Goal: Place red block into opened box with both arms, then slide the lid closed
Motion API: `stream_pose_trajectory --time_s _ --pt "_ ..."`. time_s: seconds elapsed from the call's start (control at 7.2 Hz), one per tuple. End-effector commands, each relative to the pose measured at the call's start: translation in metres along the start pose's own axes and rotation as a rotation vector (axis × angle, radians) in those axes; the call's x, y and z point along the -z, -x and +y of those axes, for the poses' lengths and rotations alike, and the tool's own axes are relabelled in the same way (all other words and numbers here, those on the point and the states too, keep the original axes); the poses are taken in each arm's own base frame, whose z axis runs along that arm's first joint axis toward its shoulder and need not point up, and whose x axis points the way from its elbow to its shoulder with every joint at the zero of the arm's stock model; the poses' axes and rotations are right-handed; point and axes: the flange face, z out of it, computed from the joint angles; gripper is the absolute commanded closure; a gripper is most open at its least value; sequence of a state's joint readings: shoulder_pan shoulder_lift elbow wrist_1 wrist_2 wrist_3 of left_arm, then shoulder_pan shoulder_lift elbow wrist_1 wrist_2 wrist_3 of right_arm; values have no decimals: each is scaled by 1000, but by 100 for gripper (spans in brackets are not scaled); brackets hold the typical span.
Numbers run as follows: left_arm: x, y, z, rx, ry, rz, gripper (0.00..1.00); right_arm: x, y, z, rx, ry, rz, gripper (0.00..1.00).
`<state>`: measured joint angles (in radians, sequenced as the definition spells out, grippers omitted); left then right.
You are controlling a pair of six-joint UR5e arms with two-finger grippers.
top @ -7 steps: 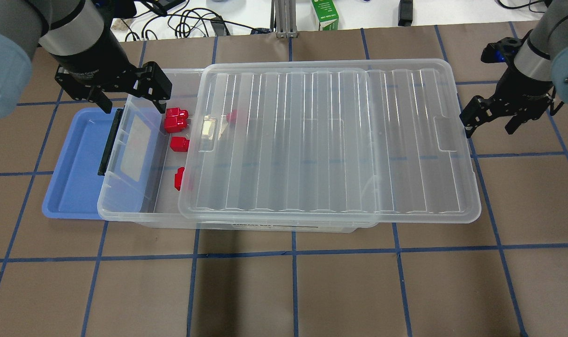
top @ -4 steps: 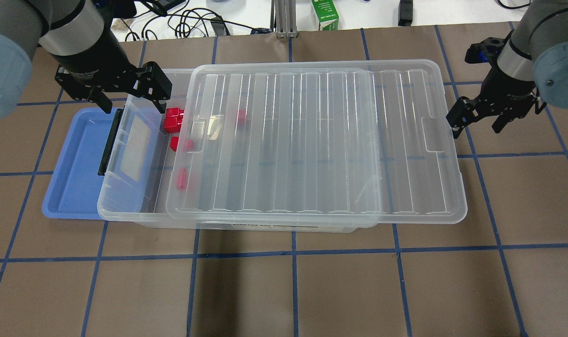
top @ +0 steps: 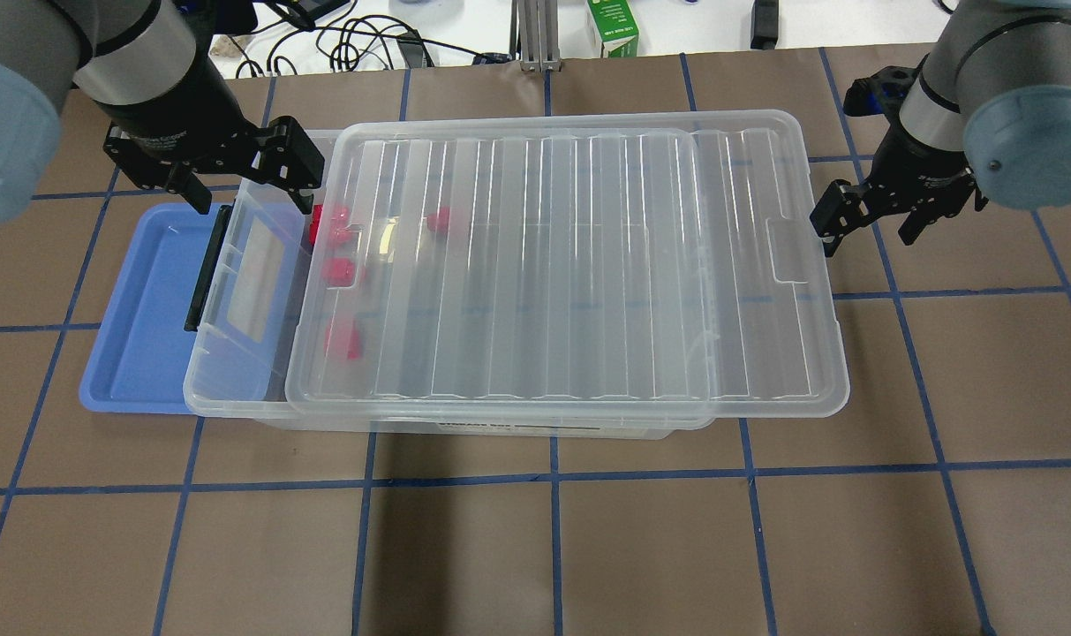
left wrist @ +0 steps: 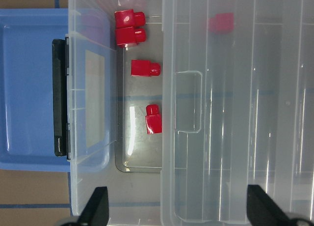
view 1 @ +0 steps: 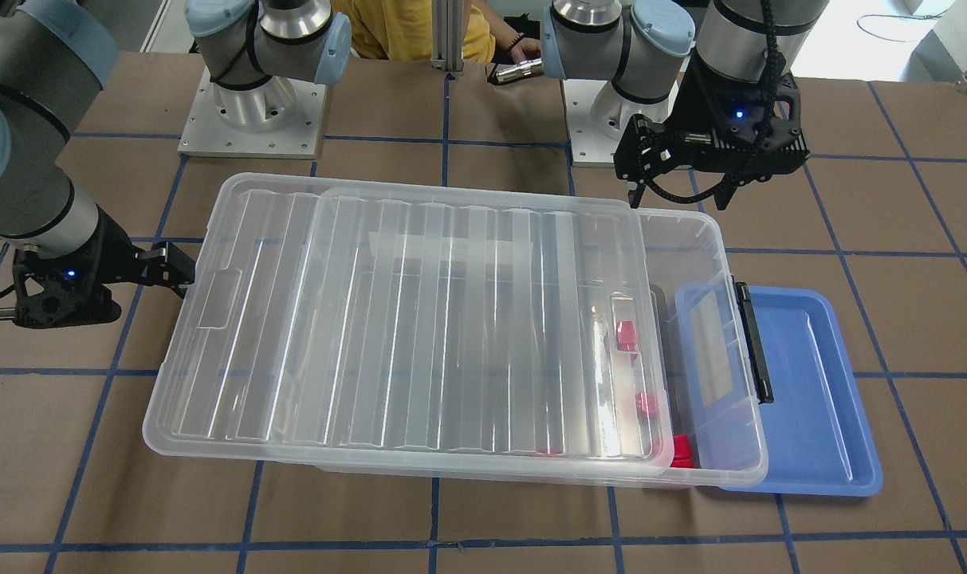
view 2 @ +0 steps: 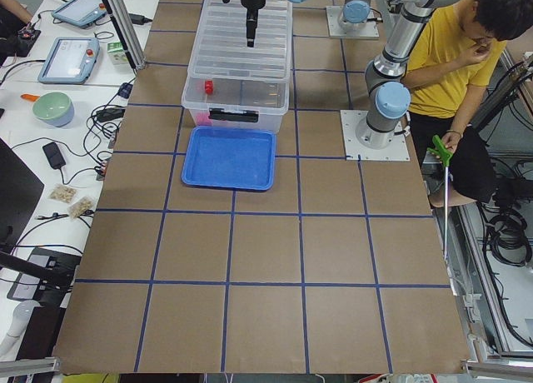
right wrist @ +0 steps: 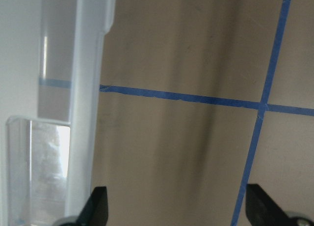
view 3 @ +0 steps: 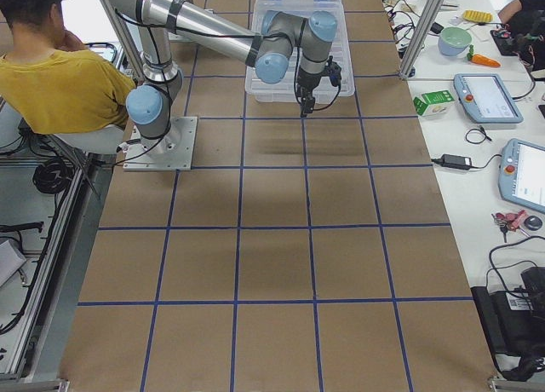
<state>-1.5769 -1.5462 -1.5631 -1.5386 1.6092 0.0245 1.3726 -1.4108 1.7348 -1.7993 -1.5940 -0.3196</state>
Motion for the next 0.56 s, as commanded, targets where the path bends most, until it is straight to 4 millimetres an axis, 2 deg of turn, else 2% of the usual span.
stream_pose_trajectory --time_s 0.0,0.28,0.42 --pt "0 0 0 0 0 0 0 -5 33 -6 22 0 6 0" --pt "0 0 0 0 0 0 0 -9 68 -15 17 -36 21 0" --pt "0 0 0 0 0 0 0 -9 74 -15 20 -36 22 0"
